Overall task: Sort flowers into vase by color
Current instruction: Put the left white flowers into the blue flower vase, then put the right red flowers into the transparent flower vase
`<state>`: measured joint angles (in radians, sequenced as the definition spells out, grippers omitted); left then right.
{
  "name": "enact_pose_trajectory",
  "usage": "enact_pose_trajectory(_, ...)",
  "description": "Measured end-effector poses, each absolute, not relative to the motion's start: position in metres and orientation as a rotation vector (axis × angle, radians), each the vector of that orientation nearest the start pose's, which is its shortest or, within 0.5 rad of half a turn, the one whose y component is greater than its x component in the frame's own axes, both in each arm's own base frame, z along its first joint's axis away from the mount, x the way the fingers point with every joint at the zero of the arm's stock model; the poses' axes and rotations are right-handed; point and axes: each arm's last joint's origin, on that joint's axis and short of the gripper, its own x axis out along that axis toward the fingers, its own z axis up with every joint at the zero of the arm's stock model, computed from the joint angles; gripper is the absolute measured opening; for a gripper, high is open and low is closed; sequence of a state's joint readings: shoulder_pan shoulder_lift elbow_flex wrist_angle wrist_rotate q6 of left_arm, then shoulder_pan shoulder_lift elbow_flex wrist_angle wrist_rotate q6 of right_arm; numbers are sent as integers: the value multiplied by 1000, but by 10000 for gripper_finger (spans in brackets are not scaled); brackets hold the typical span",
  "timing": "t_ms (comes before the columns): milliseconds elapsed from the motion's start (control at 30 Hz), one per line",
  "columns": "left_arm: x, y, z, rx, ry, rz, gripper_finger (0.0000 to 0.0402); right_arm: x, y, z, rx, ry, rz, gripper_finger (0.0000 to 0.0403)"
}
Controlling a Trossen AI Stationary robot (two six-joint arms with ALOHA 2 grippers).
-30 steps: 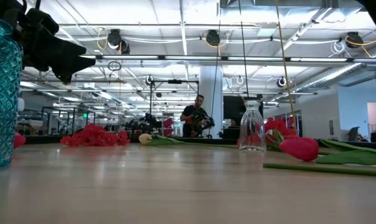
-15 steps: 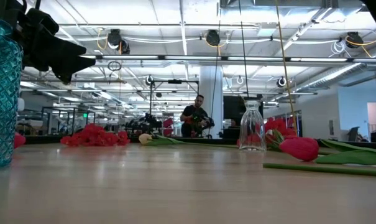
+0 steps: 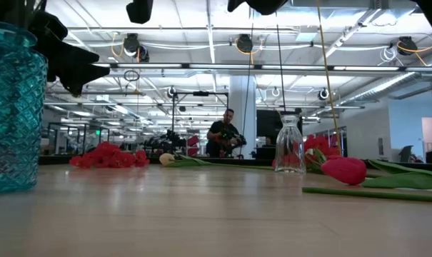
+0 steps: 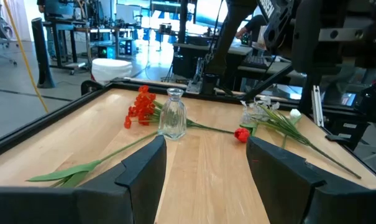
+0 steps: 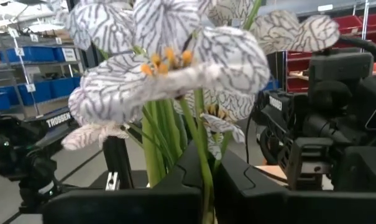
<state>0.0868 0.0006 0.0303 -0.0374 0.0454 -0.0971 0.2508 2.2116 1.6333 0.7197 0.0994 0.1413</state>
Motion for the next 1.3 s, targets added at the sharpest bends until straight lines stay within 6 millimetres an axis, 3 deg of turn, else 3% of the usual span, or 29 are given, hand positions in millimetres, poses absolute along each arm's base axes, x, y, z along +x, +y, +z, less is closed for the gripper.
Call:
enact_pose_trajectory(300, 96, 7, 170, -98, 7, 42, 228, 497, 125, 231, 218, 19, 155, 62)
enact_pose_trajectory(500, 96, 7, 170, -98, 7, 42, 228, 496, 129, 223, 223, 118, 288, 117)
enact_pose_trajectory(667, 96, 7, 170, -98, 7, 42, 228, 495, 130, 228, 211, 312, 303, 164)
enact_pose_trajectory(967, 96, 7, 170, -98, 6, 42, 228, 479, 114, 271, 124, 585, 252, 212)
enact_pose_trajectory(1300, 96, 7, 170, -98, 6, 42, 228, 427, 95, 323, 169, 804, 153, 204)
